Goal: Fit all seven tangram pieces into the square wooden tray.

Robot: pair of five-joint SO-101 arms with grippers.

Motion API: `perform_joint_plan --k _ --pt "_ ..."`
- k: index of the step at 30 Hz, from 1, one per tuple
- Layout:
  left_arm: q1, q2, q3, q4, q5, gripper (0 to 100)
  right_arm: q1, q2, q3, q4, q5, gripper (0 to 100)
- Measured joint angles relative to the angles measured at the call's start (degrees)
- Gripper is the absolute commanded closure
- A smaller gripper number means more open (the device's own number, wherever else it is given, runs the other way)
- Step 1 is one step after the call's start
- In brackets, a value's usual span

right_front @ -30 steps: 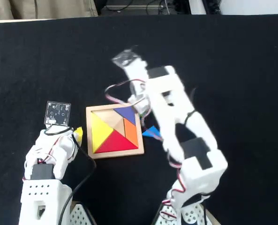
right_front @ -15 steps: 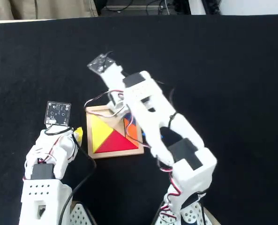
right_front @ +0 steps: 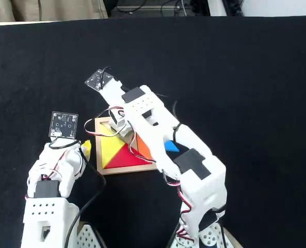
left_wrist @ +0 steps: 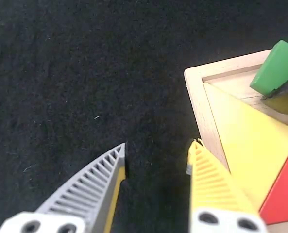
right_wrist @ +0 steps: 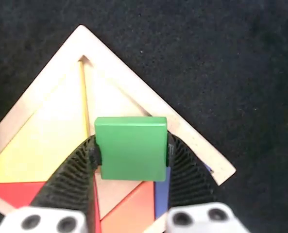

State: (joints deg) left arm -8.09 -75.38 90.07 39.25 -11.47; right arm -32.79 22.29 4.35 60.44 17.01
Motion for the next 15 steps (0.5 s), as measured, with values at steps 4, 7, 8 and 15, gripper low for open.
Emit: perform_joint_plan --k 4,7,8,15 --pt "0.0 0.0 0.0 0.0 0.0 79 -0.2 0.0 0.0 0.5 0.0 98.7" --pt "0.0 0.0 0.0 0.0 0.0 79 -0.2 0.1 -0.8 1.3 0.0 98.7" --pt "0.0 0.0 0.0 0.0 0.0 79 -0.2 0.1 -0.9 1.7 0.0 98.7" --pt "0.0 0.0 0.0 0.0 0.0 79 -0.2 0.1 -0.9 2.0 0.1 98.7"
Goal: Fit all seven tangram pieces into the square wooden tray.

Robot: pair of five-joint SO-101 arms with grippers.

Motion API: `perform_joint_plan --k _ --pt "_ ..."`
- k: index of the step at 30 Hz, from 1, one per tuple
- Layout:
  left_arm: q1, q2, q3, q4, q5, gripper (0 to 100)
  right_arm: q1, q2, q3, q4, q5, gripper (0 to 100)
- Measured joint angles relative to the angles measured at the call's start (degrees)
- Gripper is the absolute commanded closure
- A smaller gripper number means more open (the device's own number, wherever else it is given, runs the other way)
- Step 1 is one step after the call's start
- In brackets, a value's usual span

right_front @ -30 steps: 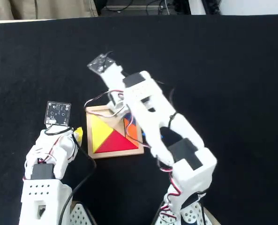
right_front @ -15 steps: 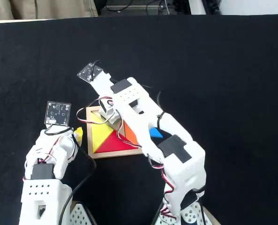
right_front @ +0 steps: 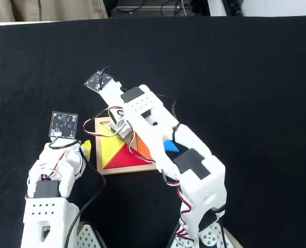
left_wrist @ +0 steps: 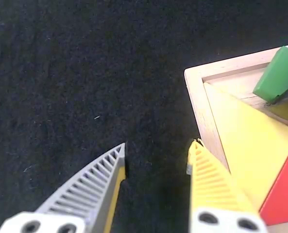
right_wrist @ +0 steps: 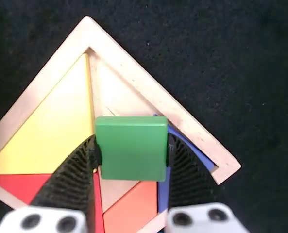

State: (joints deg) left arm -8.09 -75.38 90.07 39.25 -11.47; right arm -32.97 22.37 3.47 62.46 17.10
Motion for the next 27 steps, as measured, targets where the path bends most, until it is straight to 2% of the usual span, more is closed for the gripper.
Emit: perform_joint_plan --k 5,12,27 --pt "0.0 0.0 0.0 0.0 0.0 79 -0.1 0.0 0.0 0.2 0.0 98.7" --pt "0.0 0.0 0.0 0.0 0.0 79 -4.5 0.1 0.0 0.8 0.0 98.7" --pt "0.0 0.0 0.0 0.0 0.0 79 -1.3 0.4 0.0 0.8 -0.2 98.7"
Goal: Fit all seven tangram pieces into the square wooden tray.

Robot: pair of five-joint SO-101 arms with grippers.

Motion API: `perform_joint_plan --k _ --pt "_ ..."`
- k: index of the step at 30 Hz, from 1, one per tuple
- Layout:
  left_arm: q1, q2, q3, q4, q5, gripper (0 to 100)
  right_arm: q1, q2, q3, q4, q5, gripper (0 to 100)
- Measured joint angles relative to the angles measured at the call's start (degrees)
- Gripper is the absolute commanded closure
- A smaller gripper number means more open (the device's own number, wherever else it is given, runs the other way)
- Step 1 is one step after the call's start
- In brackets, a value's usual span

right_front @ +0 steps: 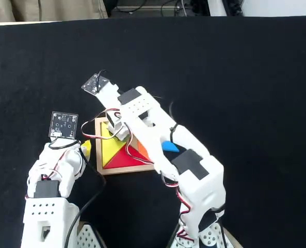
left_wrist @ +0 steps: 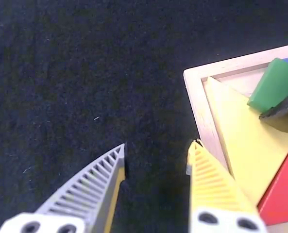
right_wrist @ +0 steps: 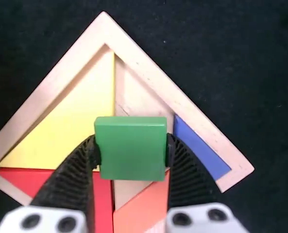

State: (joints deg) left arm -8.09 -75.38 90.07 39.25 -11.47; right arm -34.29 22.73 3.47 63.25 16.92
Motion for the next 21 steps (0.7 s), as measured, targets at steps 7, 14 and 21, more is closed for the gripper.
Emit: perform_joint_plan --k 7,14,21 --pt "0.0 0.0 0.0 0.0 0.0 79 0.0 0.0 0.0 0.0 0.0 98.7" --pt "0.0 0.0 0.0 0.0 0.0 79 0.0 0.0 0.0 0.0 0.0 92.6" --pt "0.0 0.0 0.0 0.0 0.0 79 -0.2 0.0 0.0 1.5 0.0 73.5"
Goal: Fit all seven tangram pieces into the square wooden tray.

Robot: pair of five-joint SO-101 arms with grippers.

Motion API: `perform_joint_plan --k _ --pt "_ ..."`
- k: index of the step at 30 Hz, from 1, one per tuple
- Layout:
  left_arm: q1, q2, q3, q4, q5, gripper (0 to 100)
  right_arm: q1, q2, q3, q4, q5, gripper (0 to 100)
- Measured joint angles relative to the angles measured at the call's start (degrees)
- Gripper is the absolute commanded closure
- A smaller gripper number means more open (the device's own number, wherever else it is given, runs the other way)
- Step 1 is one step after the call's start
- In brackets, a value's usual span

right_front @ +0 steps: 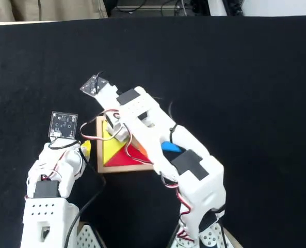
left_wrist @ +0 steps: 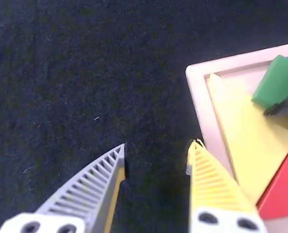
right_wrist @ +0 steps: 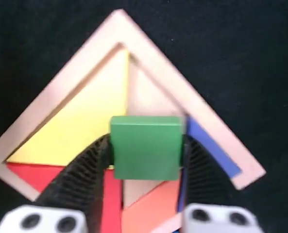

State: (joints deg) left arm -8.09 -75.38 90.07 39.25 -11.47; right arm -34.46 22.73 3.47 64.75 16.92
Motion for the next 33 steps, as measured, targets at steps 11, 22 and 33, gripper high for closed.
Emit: perform_joint_plan --k 11,22,33 --pt "0.0 0.0 0.0 0.0 0.0 79 -0.5 -7.9 -1.2 4.0 0.2 80.0" --pt "0.0 0.0 0.0 0.0 0.0 79 -0.5 -8.2 3.4 -9.4 0.1 97.2" --pt "0.0 0.0 0.0 0.0 0.0 79 2.8 0.9 -2.1 -6.9 0.1 98.7"
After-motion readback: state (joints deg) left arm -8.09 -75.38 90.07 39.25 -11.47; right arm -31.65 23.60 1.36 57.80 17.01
